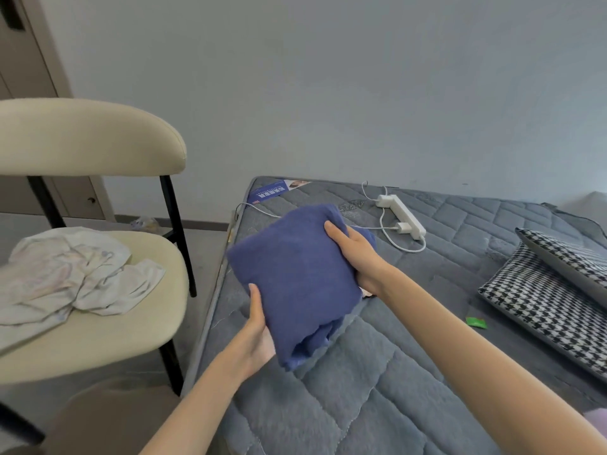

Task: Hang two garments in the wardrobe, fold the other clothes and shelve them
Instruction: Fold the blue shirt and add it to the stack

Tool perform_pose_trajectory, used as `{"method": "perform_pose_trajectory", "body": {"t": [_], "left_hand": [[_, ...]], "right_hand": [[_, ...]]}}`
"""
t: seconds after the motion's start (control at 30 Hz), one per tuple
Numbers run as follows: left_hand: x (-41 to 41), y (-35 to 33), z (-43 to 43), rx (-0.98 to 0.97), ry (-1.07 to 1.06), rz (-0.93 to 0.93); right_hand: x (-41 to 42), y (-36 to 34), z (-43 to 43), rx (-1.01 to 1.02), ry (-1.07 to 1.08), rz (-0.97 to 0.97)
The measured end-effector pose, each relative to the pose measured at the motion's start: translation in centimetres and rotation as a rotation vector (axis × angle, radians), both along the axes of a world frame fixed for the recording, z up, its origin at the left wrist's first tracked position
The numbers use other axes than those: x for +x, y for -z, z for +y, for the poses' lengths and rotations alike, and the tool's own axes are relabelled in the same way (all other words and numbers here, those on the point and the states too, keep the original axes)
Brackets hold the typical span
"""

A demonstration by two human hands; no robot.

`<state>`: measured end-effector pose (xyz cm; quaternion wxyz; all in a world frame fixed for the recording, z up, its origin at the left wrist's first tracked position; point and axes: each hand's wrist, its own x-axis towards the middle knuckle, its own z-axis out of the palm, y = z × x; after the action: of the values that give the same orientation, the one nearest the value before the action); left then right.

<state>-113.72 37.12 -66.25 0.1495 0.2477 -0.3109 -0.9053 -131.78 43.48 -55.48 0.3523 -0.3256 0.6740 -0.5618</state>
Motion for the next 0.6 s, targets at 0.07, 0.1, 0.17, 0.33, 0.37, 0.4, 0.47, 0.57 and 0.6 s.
{"method": "perform_pose_trajectory", "body": {"t": [0.07,0.1,0.17,0.33,0.37,0.4,0.47,0.57,0.6], "left_hand": [[-0.3,-1.0,-1.1,0.16,-0.049,0.148],[-0.5,-1.5,-1.7,0.153,-0.063,0.165],[-1.4,-2.2,-3.1,0.004,-0.102,0.003],[-5.0,-3.4,-6.7,-0.219,-0.09,-0.154],[-5.7,-3.8,-7.2,-0.251,-0.096,-0.171],[-6.7,-4.0,-7.9,-0.283,-0.094,-0.18],[-8.9,-4.6,-9.3,-0.326,-0.069,-0.18],[-12.1,-5.4,-11.4,-0.395,-0.032,-0.203],[-13.1,-5.5,-12.2,-0.416,-0.025,-0.232]], "right_hand": [[0.0,0.4,-0.5,-0.028,0.055,-0.028],[-0.3,0.7,-0.7,-0.037,0.092,-0.032],[-1.3,1.4,-1.1,-0.05,0.167,-0.03],[-4.6,2.8,-1.3,-0.04,0.277,-0.096],[-5.3,3.0,-1.4,-0.035,0.3,-0.103],[-6.2,3.2,-1.6,-0.03,0.325,-0.111],[-7.9,3.4,-2.0,-0.019,0.364,-0.134],[-10.3,3.2,-3.1,-0.018,0.405,-0.173],[-11.1,3.1,-3.5,-0.018,0.422,-0.174]]}}
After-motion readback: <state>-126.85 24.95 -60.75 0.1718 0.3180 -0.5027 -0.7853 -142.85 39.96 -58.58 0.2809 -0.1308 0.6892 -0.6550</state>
